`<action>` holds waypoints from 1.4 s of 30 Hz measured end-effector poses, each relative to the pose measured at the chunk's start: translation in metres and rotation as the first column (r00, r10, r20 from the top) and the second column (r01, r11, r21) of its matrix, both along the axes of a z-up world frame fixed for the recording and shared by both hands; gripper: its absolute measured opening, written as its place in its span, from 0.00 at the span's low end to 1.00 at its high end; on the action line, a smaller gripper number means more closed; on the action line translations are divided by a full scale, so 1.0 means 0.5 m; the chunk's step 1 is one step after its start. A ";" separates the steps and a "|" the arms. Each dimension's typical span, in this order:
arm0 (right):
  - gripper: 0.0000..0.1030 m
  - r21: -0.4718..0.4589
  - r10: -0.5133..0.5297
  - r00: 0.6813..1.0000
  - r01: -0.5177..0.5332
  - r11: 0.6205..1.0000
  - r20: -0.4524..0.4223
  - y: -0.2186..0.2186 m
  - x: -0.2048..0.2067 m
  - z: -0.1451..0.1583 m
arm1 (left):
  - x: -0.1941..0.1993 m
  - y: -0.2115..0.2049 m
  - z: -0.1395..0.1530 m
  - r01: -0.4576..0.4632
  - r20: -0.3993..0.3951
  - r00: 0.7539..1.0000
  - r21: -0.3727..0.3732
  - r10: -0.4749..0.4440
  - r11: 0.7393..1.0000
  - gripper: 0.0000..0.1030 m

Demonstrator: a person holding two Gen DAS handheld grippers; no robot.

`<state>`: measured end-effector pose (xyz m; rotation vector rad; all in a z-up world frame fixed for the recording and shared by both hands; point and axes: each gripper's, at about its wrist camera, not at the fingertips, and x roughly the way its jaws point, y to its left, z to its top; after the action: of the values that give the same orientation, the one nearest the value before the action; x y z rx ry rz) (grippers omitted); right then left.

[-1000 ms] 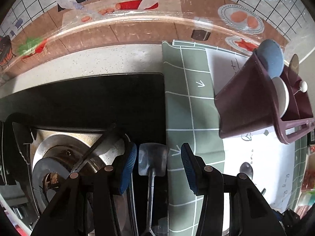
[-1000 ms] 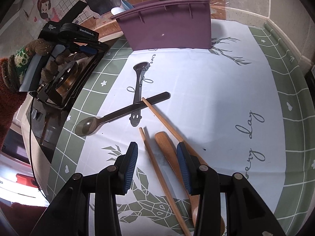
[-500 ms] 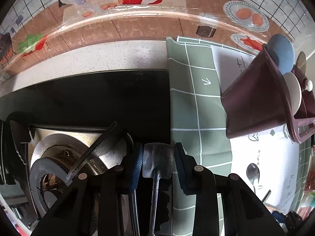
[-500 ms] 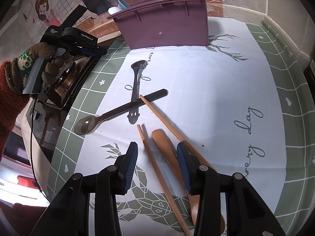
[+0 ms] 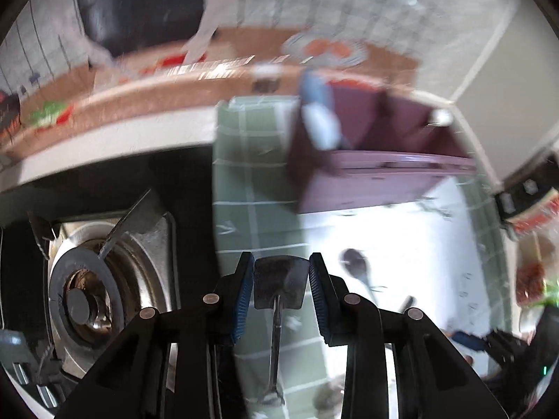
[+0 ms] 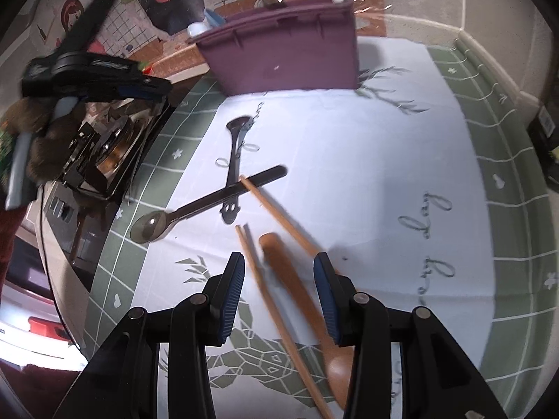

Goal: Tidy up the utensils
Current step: 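Grasp a black-handled metal spoon with the right tool while the left tool holds the spatula, then carry both held utensils up over the purple caddy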

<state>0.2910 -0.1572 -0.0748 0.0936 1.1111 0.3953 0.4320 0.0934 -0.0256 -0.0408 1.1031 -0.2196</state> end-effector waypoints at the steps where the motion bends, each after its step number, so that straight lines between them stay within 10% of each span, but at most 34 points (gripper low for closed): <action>1: 0.38 -0.014 -0.002 1.000 0.003 1.000 0.012 -0.001 0.001 0.004 | -0.023 -0.004 0.021 0.008 0.036 0.999 -0.001 -0.008 1.000 0.32; 9: 0.38 -0.041 0.053 0.994 -0.050 0.998 0.092 0.071 0.083 0.029 | -0.177 -0.008 0.100 0.006 0.253 0.967 -0.017 -0.001 1.000 0.31; 22: 0.38 -0.085 0.090 0.994 -0.085 0.993 0.054 0.236 0.255 -0.041 | -0.255 0.038 0.100 -0.050 0.307 0.949 -0.075 0.071 0.996 0.31; 25: 0.24 -0.123 0.099 0.993 -0.091 0.988 0.058 0.245 0.253 -0.042 | -0.255 0.041 0.100 -0.055 0.305 0.949 -0.080 0.077 0.995 0.31; 42: 0.24 -0.043 -0.090 0.960 0.105 0.994 0.263 -0.022 0.081 0.156 | -0.294 0.008 0.133 -0.044 0.353 0.933 -0.083 0.071 0.996 0.31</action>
<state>0.3317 -0.1682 0.0030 0.0445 0.8525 0.2781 0.2849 0.0971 0.0410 -0.0956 0.7308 -0.2055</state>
